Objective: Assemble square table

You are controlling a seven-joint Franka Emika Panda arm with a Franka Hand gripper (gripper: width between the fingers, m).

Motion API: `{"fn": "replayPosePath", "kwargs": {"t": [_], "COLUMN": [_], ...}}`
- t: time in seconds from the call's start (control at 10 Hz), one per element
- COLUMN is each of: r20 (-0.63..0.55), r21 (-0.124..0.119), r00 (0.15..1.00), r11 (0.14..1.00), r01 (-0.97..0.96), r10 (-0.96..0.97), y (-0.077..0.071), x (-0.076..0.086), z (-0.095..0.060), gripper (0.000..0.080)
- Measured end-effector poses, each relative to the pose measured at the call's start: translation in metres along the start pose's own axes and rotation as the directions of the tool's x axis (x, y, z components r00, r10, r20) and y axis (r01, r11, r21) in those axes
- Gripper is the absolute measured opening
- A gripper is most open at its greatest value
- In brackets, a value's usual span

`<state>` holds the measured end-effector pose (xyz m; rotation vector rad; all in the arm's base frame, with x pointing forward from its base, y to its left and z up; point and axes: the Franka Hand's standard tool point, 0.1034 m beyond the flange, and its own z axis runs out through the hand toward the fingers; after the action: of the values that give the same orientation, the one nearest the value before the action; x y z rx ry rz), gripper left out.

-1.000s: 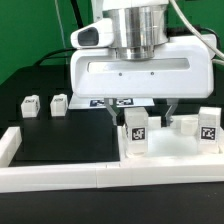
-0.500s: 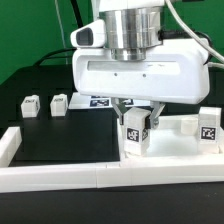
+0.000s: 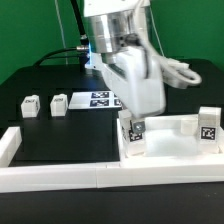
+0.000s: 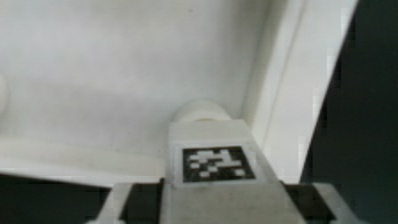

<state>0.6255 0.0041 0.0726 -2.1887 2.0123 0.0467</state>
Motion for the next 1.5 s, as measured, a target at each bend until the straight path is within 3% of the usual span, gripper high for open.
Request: {"fn": "replayPosePath", "kwargs": {"t": [0.2, 0.4, 0.5, 0.6, 0.7, 0.8, 1.0, 1.1, 1.2, 1.3, 1.4, 1.5], "r20": [0.026, 0.022, 0.011, -0.017, -0.017, -0.017, -0.018, -0.028, -0.035, -0.027, -0.016, -0.017], "r21": [0.016, 0.019, 0.016, 0.004, -0.001, -0.004, -0.010, -0.037, -0.082, -0.092, -0.094, -0.093], "r00": [0.986, 0.990, 0.997, 0.991, 0.942, 0.883, 0.828, 0.734, 0.580, 0.391, 0.300, 0.316], "r11": [0.986, 0.990, 0.997, 0.991, 0.942, 0.883, 0.828, 0.734, 0.581, 0.392, 0.300, 0.316], "r01": [-0.168, -0.142, -0.072, 0.131, 0.337, 0.469, 0.561, 0.678, 0.810, 0.915, 0.949, 0.944], "r10": [0.167, 0.141, 0.072, -0.131, -0.337, -0.469, -0.561, -0.679, -0.814, -0.920, -0.954, -0.949], "y": [0.000, 0.000, 0.000, 0.000, 0.000, 0.000, 0.001, 0.000, -0.003, -0.006, -0.005, -0.005], "x": [0.001, 0.000, -0.001, -0.005, -0.005, -0.002, -0.001, 0.000, -0.004, -0.011, -0.010, -0.009], "z": [0.001, 0.001, 0.001, 0.001, 0.000, 0.000, 0.001, 0.001, 0.001, 0.002, 0.003, 0.003], "gripper": [0.0294, 0.0294, 0.0474, 0.0588, 0.0588, 0.0637, 0.0648, 0.0648, 0.0648, 0.0648, 0.0648, 0.0648]}}
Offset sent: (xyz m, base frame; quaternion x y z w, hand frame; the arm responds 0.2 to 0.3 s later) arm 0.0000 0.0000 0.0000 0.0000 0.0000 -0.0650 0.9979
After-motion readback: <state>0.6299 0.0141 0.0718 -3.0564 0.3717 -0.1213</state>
